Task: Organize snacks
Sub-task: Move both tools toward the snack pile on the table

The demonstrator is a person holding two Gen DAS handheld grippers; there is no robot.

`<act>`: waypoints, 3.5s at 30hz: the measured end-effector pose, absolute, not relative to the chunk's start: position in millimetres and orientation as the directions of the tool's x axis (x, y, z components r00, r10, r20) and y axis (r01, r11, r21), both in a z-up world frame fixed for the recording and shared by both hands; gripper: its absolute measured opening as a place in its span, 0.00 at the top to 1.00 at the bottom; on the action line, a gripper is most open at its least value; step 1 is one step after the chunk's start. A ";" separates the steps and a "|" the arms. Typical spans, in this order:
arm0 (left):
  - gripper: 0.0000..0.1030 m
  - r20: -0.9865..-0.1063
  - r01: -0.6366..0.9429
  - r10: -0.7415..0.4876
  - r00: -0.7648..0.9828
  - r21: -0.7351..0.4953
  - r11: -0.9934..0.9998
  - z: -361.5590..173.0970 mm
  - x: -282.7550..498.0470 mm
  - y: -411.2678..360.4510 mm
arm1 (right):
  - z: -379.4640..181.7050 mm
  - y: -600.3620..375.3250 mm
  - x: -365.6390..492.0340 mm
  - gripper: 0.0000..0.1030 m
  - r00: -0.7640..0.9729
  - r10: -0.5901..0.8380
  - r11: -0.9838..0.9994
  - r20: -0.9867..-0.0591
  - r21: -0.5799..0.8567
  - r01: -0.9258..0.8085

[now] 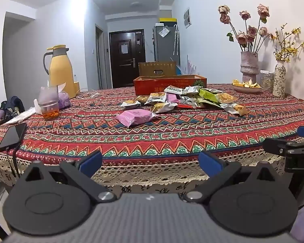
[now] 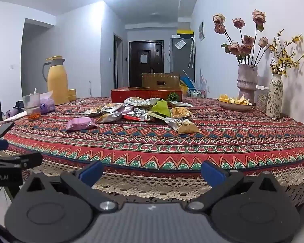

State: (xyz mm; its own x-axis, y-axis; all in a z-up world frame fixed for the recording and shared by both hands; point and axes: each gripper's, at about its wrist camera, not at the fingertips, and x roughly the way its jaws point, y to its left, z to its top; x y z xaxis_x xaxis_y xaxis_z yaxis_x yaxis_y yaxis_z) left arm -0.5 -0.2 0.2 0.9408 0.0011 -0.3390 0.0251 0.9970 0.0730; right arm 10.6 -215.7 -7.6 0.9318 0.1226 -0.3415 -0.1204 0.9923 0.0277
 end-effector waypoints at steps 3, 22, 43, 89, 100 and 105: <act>0.00 -0.336 0.036 -0.008 0.942 0.078 0.996 -0.2 -1.7 -3.3 | -7.8 -219.3 14.3 0.00 0.932 0.120 0.993 -0.341 0.025 -0.119; 0.00 -0.336 0.038 -0.018 0.942 0.052 0.998 3.0 2.0 1.8 | -4.0 -216.5 11.0 0.00 0.943 0.103 0.994 -0.318 -0.003 -0.110; 0.00 -0.326 0.028 -0.007 0.945 0.059 0.998 5.5 1.8 3.8 | -0.5 -219.2 10.9 0.00 0.948 0.099 0.995 -0.303 -0.003 -0.105; 0.00 -0.334 0.027 -0.006 0.943 0.060 0.998 3.6 2.9 4.2 | -1.1 -222.2 12.5 0.00 0.947 0.095 0.995 -0.308 0.008 -0.097; 0.00 -0.348 -0.015 0.034 0.937 0.059 0.998 7.6 31.0 14.7 | 5.5 -229.2 35.0 0.00 0.950 0.070 0.998 -0.303 0.016 -0.068; 0.00 -0.354 -0.044 0.057 0.933 0.047 0.998 13.8 52.0 22.3 | 10.5 -236.3 56.9 0.00 0.952 0.047 0.999 -0.304 0.030 -0.039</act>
State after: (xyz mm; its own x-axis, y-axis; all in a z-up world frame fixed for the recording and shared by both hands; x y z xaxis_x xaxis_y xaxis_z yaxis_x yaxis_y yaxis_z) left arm 52.0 22.3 13.8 0.9334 0.0575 -0.3543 -0.0436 0.9979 0.0471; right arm 56.9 -236.3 10.5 0.9516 0.0466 -0.3039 -0.0394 0.9988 0.0298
